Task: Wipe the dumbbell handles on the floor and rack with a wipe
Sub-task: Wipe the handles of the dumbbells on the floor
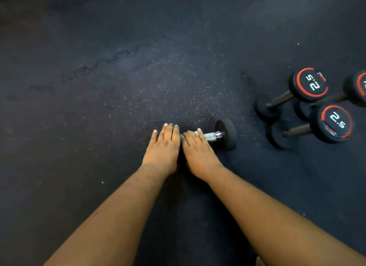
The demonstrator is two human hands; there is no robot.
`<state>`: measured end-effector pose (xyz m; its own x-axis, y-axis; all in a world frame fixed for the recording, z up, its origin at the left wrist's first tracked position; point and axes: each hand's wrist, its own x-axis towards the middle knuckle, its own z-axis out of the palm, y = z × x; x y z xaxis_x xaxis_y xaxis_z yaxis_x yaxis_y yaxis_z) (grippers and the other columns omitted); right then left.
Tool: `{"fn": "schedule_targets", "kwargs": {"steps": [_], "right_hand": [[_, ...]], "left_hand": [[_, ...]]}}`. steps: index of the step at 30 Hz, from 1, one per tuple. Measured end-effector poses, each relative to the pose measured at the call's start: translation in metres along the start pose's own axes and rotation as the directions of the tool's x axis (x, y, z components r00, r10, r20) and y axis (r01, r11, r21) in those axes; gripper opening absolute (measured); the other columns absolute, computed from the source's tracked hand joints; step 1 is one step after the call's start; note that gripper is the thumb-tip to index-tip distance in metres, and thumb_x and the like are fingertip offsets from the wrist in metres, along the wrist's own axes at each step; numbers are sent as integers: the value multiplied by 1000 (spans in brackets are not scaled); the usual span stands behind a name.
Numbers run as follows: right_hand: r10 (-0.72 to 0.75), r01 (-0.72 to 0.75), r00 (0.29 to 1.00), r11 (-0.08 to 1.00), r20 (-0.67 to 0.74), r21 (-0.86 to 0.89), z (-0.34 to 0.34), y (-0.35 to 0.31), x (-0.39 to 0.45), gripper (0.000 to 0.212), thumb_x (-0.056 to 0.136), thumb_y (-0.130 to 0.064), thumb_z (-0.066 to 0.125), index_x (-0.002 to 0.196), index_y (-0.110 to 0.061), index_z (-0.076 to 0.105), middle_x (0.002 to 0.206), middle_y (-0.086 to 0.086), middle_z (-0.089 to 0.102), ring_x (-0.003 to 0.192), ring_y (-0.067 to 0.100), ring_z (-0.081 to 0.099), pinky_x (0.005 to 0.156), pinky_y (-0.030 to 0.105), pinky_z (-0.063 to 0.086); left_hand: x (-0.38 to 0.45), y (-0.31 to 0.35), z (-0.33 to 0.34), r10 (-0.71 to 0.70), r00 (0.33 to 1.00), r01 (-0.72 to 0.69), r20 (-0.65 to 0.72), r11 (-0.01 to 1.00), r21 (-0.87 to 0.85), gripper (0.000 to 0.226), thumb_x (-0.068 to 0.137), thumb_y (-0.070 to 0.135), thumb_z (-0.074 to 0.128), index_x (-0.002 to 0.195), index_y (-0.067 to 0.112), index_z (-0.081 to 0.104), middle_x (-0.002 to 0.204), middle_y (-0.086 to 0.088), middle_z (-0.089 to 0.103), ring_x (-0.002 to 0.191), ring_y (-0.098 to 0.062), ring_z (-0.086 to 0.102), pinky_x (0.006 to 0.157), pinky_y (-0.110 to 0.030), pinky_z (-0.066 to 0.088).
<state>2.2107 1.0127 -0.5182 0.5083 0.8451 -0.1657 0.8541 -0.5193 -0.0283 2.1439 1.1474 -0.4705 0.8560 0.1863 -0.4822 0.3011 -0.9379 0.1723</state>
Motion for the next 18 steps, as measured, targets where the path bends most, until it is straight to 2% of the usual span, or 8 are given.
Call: {"fn": "schedule_targets", "kwargs": {"steps": [3,5,6,10,12,14,15,18], "right_hand": [[141,-145,989,982,-41,-123,6,27,-27,64,96,-10,34,157,-2,18,158,18,34,150,36,25,124,56,14],[275,-278,960,957,-48,-86,8,26,-35,71,94,-10,46,158,1,14,161,24,24,152,41,15,125,54,11],[279,-280,960,959,-40,-41,8,18,-32,77,90,-15,54,157,2,18,160,25,25,151,43,16,124,56,13],[15,-15,1000,1000,-25,-8,9,0,-16,85,77,-30,69,150,-1,38,149,19,45,144,37,37,121,56,23],[144,-145,989,989,-27,-36,3,21,-15,75,80,-21,67,148,-3,41,142,16,49,140,34,41,123,53,22],[307,-308,951,951,-36,-41,5,29,-25,72,87,-13,60,152,1,31,149,21,42,146,39,31,125,51,18],[326,-327,945,945,-38,-15,7,22,-29,76,88,-14,57,155,3,24,155,24,33,150,42,22,125,53,16],[198,-195,979,979,-52,55,17,-8,-36,90,85,-17,57,159,1,10,165,24,11,154,40,3,124,54,14]], "left_hand": [[1,0,2,-5,1000,5,1,1000,-9,119,83,37,79,160,7,-7,169,-13,0,157,-26,-4,127,-49,6],[3,1,4,-2,1000,2,-3,1000,-24,122,81,39,81,160,7,-5,169,-13,2,157,-26,-2,127,-48,7],[3,0,4,0,1000,0,-6,1000,-30,120,82,38,80,160,7,-5,169,-13,2,157,-26,-2,128,-48,7],[2,-2,-1,2,1000,-2,3,999,-40,113,85,30,76,160,7,-5,169,-13,0,157,-25,-4,128,-47,4],[2,-2,-1,4,1000,-3,11,999,-32,118,83,36,79,160,7,-6,169,-12,1,157,-25,-4,128,-48,5],[3,-1,1,0,1000,1,12,999,-33,123,80,41,82,160,7,-6,169,-12,1,157,-26,-3,128,-48,5],[3,-1,1,-1,1000,2,12,999,-39,123,80,41,82,160,6,-6,169,-12,1,157,-25,-4,128,-47,5],[5,-2,-1,-7,1000,8,15,998,-67,119,82,38,79,160,7,-6,169,-12,0,157,-24,-4,128,-47,5]]}}
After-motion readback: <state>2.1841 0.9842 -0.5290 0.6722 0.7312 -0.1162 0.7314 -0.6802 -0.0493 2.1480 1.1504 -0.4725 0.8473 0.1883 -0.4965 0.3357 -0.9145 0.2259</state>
